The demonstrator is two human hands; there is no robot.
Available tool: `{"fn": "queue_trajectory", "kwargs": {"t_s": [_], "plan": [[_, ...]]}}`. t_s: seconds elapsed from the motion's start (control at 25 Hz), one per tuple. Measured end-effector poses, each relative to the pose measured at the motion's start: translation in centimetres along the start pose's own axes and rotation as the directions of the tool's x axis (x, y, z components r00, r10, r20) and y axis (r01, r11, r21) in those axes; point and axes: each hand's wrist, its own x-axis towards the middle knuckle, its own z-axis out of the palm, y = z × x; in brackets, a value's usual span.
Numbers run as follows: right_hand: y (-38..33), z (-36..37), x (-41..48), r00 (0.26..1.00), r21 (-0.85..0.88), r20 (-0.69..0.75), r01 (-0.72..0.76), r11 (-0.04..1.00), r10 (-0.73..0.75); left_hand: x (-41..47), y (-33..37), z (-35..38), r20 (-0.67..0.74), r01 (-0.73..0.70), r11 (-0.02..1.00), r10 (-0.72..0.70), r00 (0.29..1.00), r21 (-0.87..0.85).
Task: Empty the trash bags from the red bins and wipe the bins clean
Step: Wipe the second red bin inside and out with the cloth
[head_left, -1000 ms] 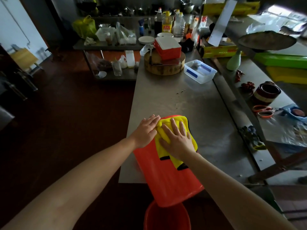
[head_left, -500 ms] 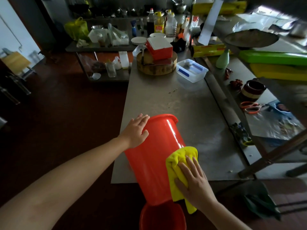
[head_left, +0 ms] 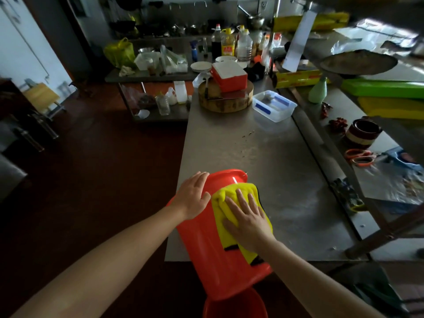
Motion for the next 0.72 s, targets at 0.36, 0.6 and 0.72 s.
{"fn": "queue_trajectory", "kwargs": {"t_s": [0.36, 0.6, 0.72], "plan": [[-3.6, 0.6, 0.8, 0.997, -0.021, -0.038, 0.06, 0.998, -0.061, -2.5, -2.5, -2.1, 0.006, 0.084, 0.995, -0.084, 0.996, -0.049], [-2.6, 1.8, -6.6, 0.999, -0.027, -0.05, 0.007, 1.0, -0.009, 3.7, 3.8, 0.1, 0.022, 0.123, 0.982, -0.127, 0.992, 0.14], [-2.3, 1.9, -8.8, 0.998, -0.007, -0.059, -0.002, 1.0, 0.002, 5.1, 4.9, 1.2, 0.035, 0.138, 0.978, -0.145, 0.989, 0.159]]}}
